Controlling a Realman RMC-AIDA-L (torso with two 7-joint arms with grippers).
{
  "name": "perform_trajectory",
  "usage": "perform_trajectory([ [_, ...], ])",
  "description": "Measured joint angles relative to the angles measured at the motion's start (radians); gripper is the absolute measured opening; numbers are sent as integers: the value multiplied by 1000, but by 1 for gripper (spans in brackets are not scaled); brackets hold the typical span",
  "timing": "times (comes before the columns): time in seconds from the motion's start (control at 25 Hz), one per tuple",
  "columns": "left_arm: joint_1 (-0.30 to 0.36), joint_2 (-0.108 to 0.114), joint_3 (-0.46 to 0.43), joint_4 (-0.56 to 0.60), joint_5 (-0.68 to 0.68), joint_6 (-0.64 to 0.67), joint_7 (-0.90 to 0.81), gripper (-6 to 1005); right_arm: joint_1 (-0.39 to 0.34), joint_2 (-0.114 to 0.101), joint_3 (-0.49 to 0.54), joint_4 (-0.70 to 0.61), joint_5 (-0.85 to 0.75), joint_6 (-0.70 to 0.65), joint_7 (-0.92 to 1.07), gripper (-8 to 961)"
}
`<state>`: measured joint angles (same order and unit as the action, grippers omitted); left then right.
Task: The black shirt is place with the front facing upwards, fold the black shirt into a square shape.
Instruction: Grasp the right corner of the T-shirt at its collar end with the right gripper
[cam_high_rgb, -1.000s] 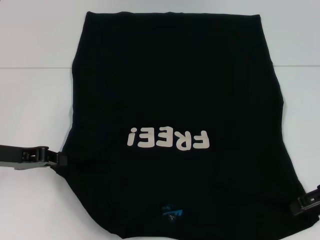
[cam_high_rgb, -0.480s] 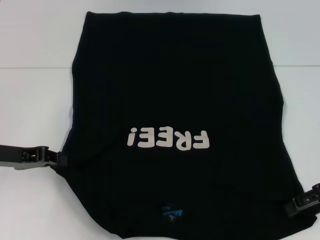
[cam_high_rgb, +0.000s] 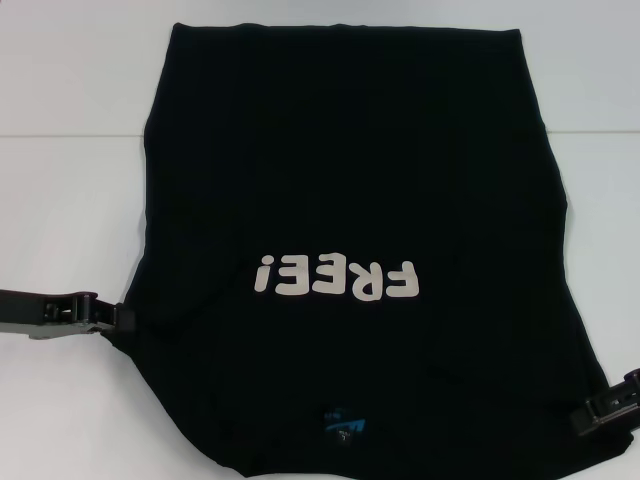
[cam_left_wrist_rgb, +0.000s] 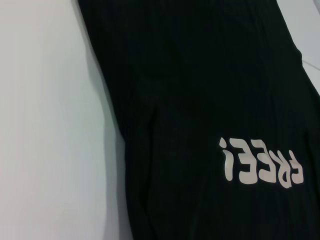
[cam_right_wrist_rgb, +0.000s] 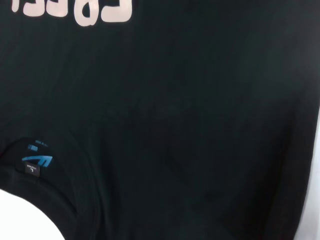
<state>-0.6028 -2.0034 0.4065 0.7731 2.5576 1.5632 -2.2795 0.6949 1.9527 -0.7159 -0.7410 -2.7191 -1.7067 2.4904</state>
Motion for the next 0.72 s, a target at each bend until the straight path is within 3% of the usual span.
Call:
perform_trajectory([
  [0.56, -3, 0, -3, 0, -2, -1, 0, 33, 12, -1, -53, 0, -3, 8, 0, 860],
  [0.72, -3, 0, -3, 0, -2, -1, 0, 33, 14, 1, -87, 1, -11, 16, 12, 719],
])
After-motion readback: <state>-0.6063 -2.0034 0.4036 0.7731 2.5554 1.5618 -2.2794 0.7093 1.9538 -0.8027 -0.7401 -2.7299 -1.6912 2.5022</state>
